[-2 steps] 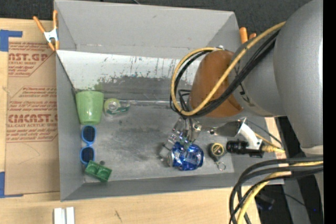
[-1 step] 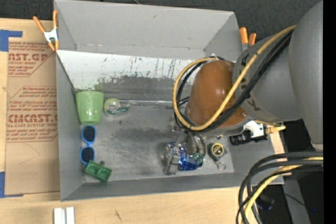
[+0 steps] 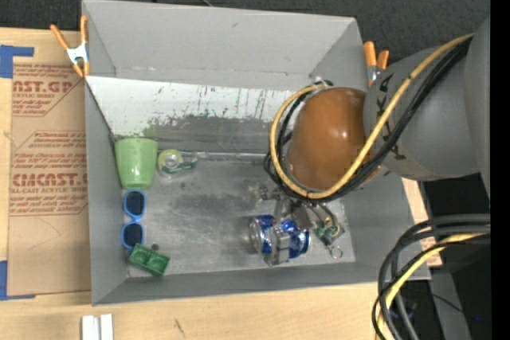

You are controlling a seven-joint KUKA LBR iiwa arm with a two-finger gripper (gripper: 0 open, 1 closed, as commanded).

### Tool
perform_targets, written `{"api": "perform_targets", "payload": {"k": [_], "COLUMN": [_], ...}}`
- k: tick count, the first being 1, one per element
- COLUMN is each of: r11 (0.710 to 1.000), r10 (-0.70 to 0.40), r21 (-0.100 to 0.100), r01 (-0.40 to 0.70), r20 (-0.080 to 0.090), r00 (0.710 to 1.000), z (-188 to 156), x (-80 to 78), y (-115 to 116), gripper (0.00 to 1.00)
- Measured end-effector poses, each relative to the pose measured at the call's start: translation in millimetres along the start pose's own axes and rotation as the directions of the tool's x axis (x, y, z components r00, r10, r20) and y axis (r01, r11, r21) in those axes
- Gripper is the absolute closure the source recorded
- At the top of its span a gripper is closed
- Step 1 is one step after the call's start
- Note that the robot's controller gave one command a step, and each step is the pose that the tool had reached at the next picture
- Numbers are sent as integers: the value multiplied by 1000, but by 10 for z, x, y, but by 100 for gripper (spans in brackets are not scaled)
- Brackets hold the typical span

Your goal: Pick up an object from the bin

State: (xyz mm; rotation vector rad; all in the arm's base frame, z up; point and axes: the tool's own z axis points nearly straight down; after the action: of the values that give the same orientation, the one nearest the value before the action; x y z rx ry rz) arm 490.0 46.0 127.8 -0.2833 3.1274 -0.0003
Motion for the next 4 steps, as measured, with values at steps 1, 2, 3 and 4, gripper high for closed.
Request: {"api": "perform_targets", "payload": {"k": [1, 2, 3, 4], "r11": [969, 827, 828, 828], "r10": [-246, -562, -560, -561], "r21": [-1, -2, -3, -3], "r01": [246, 562, 560, 561], "r20": [-2, -1, 0, 0], "r00": [969, 827, 828, 828], "z": [174, 258, 257, 257], "x": [1, 84, 81, 81], "y": [13, 32, 35, 36], "gripper": [0, 0, 100, 0]}}
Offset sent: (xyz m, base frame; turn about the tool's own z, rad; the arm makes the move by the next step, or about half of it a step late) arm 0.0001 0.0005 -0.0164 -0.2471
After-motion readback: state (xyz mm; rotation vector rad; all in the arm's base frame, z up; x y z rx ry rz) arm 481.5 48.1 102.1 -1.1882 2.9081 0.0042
